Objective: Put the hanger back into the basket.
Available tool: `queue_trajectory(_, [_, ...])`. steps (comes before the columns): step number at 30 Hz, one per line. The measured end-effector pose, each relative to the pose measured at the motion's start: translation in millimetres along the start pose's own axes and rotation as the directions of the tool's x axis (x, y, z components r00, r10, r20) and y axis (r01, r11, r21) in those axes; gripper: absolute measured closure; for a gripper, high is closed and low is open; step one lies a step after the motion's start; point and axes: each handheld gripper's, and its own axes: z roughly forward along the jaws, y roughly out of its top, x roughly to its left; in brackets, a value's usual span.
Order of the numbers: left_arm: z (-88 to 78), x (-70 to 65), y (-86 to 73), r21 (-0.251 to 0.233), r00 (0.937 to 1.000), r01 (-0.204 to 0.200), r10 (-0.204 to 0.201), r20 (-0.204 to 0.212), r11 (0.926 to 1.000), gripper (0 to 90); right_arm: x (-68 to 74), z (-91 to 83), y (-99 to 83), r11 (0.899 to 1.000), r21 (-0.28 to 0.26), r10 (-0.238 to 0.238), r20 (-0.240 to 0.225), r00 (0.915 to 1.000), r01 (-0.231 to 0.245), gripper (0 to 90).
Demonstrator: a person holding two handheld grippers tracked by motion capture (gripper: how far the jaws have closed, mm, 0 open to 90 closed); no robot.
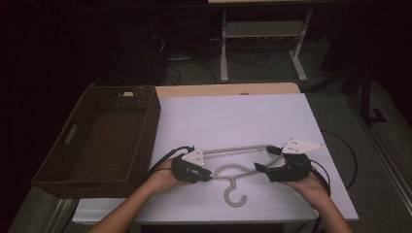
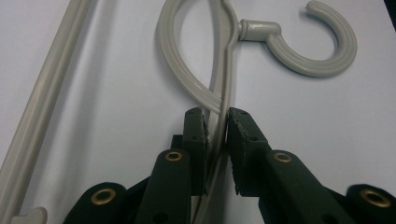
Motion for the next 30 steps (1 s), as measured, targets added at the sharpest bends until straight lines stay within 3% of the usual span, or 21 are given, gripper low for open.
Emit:
queue_trajectory(4, [-0.2, -2.9, 2.3, 0.017, 0.9996, -0.026, 0.027, -0.004, 0.9995, 81.3, -0.1, 0.1, 0.0, 1.000, 0.001, -0.003, 0.000, 1.0000, 0.003, 22.8])
queue_trajectory(7, [-0.3, -4.3, 4.3, 0.029, 0.9999, -0.001, 0.001, -0.013, 0.9996, 82.2, -0.3, -0.9, 0.0, 1.000, 0.001, 0.002, 0.002, 1.0000, -0.002, 23.0])
queue_trajectory(17, [-3.8, -8.6, 8.5, 0.044, 0.9991, -0.018, 0.020, -0.039, 0.9989, 82.2, -1.5, -2.8, 0.4, 1.000, -0.010, -0.004, 0.011, 0.9999, 0.004, 23.7])
queue_trajectory(30, [-18.6, -13.0, 18.5, -0.012, 0.9965, -0.021, 0.020, -0.081, 0.9997, 82.2, -2.3, -5.1, 1.2, 1.000, -0.018, -0.002, 0.020, 0.9998, 0.002, 23.9])
